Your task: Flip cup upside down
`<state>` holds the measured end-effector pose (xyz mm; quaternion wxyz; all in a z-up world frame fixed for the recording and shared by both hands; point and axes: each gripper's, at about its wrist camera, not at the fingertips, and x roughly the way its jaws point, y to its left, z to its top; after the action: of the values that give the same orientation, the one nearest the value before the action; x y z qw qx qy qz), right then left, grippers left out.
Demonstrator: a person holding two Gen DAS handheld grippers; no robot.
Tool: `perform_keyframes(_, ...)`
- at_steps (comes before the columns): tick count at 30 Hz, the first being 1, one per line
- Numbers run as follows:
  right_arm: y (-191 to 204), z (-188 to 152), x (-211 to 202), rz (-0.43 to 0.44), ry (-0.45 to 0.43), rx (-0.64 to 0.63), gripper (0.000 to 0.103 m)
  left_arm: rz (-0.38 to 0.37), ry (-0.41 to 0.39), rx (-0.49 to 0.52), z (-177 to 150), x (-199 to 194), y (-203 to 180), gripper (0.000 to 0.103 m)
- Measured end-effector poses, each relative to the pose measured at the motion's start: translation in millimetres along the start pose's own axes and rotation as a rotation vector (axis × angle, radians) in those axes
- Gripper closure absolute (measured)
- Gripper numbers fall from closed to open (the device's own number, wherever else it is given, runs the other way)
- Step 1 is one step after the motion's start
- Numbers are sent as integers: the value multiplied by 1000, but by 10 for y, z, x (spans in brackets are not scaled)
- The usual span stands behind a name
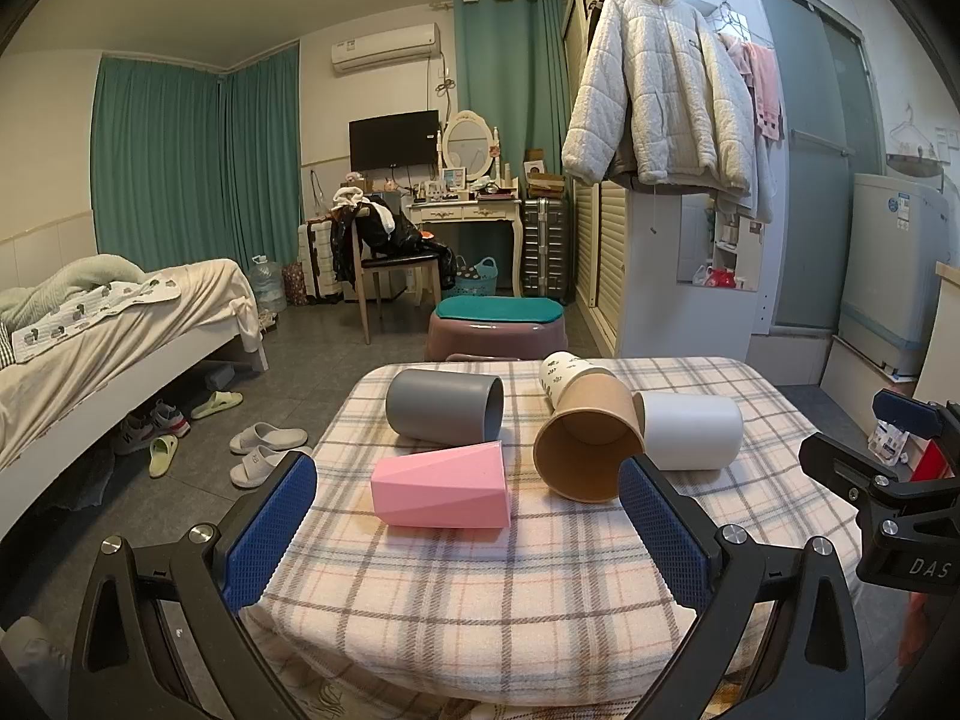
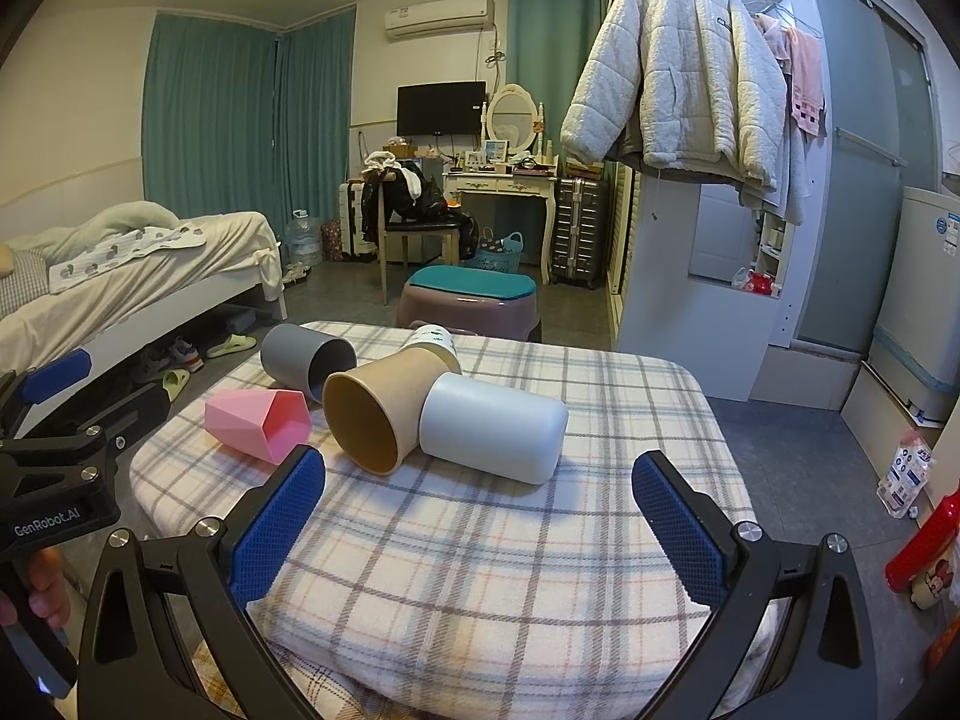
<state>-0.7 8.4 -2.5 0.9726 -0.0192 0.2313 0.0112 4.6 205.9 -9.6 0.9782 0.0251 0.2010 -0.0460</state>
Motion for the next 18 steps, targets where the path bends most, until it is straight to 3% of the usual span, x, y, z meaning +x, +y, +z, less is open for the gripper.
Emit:
perform_keyframes(10,-65,86,107,25,7,-37,0,7,11,-1,37,123,-35,0)
perform_keyframes(18,-294,405,438,112,60,-244,0,31,62,6,210,432,-185,0)
